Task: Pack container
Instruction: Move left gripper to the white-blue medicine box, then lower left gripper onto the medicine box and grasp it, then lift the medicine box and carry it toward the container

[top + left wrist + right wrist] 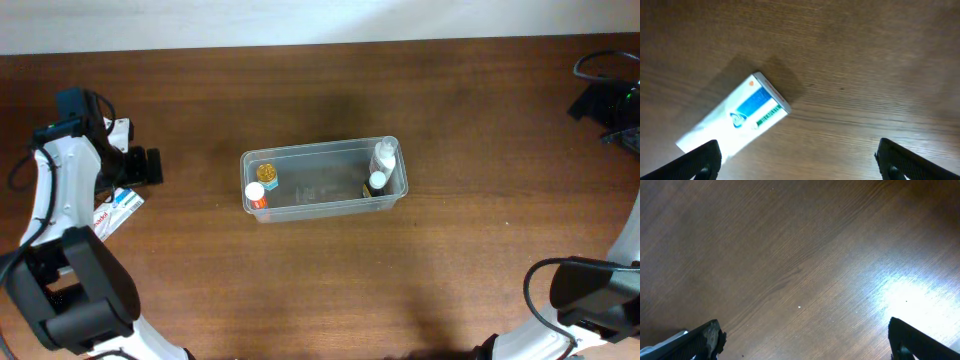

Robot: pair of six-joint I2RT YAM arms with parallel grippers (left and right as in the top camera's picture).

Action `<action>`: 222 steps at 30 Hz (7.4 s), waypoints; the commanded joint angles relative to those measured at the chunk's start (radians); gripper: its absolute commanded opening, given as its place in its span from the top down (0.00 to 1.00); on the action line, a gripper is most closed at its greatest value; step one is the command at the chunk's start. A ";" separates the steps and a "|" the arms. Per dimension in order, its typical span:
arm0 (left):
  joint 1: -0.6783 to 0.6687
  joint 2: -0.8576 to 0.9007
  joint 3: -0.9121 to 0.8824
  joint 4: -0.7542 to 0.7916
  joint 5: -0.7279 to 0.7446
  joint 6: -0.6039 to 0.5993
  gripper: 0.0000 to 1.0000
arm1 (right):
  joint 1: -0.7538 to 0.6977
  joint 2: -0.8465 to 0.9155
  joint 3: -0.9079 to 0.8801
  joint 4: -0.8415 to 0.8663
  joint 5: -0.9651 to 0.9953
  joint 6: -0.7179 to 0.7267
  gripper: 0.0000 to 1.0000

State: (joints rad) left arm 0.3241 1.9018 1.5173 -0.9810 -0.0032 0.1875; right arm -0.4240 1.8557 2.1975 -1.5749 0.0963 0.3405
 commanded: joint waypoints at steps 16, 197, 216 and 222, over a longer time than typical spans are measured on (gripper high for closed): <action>0.219 0.087 -0.014 0.023 0.018 0.219 0.01 | -0.002 -0.014 0.015 0.000 0.002 0.006 0.02; -0.029 0.209 0.250 -0.220 0.164 0.020 0.63 | -0.002 -0.014 0.015 0.000 0.002 0.006 0.02; -0.369 0.207 0.750 -0.399 0.131 0.021 0.63 | -0.002 -0.014 0.015 0.000 0.002 0.006 0.02; -0.519 0.207 0.813 -0.449 0.081 0.100 0.63 | -0.002 -0.014 0.015 0.000 0.002 0.006 0.02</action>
State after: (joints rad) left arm -0.1329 2.1040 2.2967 -1.4151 0.1059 0.2234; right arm -0.4240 1.8557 2.1975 -1.5749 0.0963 0.3401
